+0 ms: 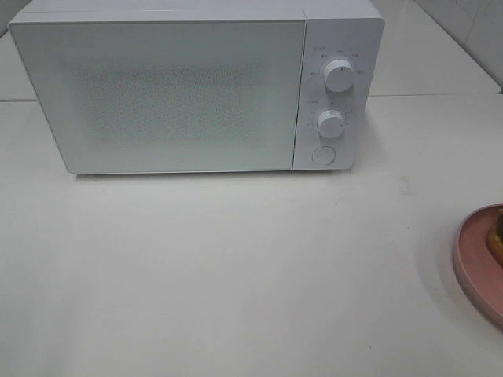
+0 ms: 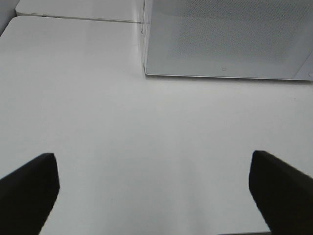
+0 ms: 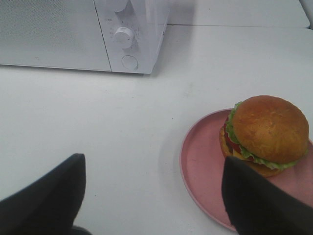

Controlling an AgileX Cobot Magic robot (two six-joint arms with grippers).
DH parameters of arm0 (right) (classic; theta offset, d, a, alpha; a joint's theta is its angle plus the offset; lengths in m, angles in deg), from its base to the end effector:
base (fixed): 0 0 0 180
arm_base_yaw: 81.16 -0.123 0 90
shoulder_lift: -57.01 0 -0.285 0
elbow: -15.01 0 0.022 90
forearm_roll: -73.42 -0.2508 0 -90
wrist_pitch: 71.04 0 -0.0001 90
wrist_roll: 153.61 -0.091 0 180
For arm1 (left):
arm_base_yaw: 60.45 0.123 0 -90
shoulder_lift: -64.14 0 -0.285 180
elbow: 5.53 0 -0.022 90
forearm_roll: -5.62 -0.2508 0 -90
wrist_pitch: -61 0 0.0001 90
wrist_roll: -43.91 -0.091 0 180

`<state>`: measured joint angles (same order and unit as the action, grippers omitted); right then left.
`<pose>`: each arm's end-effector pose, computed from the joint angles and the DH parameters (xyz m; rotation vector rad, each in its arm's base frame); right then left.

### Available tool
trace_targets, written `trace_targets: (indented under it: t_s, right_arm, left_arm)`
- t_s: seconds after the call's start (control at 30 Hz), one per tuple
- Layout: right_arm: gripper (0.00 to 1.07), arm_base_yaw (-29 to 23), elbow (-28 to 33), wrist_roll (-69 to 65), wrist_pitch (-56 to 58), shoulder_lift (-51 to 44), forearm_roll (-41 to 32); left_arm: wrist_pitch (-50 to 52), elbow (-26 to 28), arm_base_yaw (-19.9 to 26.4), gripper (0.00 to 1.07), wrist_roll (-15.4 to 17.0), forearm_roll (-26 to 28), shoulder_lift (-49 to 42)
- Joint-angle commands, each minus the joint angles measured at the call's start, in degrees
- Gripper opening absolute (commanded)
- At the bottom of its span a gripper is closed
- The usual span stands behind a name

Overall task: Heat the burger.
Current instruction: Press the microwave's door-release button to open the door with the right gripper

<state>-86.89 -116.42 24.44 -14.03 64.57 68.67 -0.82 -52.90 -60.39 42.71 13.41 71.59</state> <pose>-0.0037 0.0060 0.2829 -0.0659 1.9756 0.1854 -0.0094 -0.0109 0.2821 0.0301 2.0313 -0.1484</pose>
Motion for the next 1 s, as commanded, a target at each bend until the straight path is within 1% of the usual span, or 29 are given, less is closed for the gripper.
trace_targets:
  t_s: [0.03, 0.77, 0.93, 1.0]
  right_arm:
    - [0.76, 0.2, 0.1, -0.9, -0.3, -1.5, 0.2]
    - [0.76, 0.2, 0.1, -0.9, -0.6, -1.5, 0.2]
    - [0.76, 0.2, -0.3, -1.1, -0.6, 0.4, 0.2]
    - [0.76, 0.2, -1.8, -1.1, -2.2, 4.2, 0.3]
  left_arm:
    - [0.6, -0.2, 0.0, 0.98, -0.1, 0.0, -1.2]
    - [0.6, -0.2, 0.0, 0.98, -0.1, 0.0, -1.2]
    - [0.6, -0.2, 0.0, 0.98, -0.1, 0.0, -1.2]
    - [0.6, -0.2, 0.0, 0.98, -0.1, 0.0, -1.2]
